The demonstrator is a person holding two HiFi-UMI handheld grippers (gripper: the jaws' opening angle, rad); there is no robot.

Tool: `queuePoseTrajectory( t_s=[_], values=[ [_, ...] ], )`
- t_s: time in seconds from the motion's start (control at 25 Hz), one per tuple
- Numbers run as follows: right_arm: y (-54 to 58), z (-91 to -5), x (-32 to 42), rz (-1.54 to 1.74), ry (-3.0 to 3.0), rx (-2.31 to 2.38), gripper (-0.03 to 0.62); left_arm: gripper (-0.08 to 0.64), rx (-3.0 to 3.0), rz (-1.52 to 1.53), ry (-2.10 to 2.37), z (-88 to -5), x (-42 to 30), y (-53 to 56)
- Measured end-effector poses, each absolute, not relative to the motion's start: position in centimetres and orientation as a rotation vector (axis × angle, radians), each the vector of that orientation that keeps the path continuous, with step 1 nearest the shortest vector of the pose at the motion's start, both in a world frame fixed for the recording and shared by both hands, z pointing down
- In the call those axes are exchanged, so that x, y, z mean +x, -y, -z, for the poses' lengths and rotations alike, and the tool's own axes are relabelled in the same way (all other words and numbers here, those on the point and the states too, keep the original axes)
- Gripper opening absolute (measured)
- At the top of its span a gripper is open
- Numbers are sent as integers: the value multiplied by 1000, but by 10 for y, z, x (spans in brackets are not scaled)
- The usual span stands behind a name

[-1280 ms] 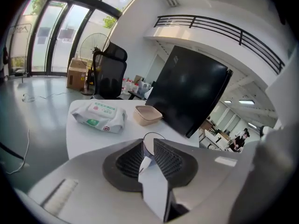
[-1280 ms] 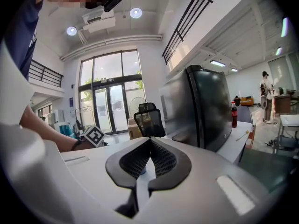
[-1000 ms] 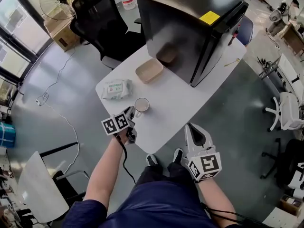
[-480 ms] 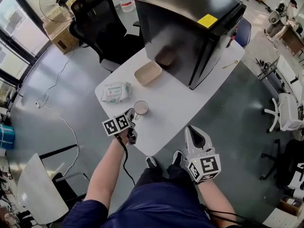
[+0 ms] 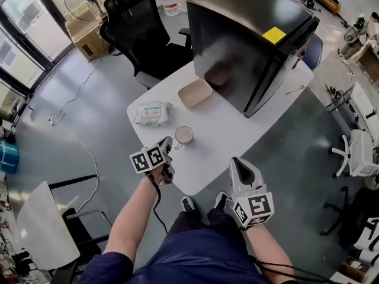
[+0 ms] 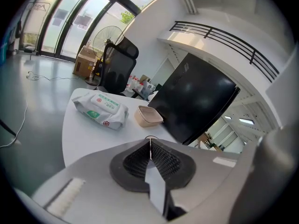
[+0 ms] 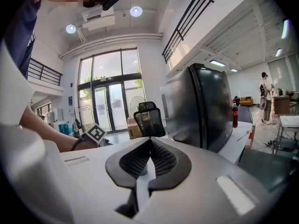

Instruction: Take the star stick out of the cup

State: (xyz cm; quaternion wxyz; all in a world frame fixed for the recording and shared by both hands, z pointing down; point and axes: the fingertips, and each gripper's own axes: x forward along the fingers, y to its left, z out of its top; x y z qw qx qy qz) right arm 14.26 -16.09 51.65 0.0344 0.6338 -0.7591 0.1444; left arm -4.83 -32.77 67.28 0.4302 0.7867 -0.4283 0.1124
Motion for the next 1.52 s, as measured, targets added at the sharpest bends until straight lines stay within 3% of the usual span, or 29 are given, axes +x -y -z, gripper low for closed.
queuePoseTrajectory(
  t_s=[0.56,1.52],
  values=[
    [185,-495,101,-372,2444,1817,8,10,2069,-115,1070,-595,-66,311],
    [224,-429,100,-239,2550,1835,6,9,2209,269,1055,-448,-109,260]
  ],
)
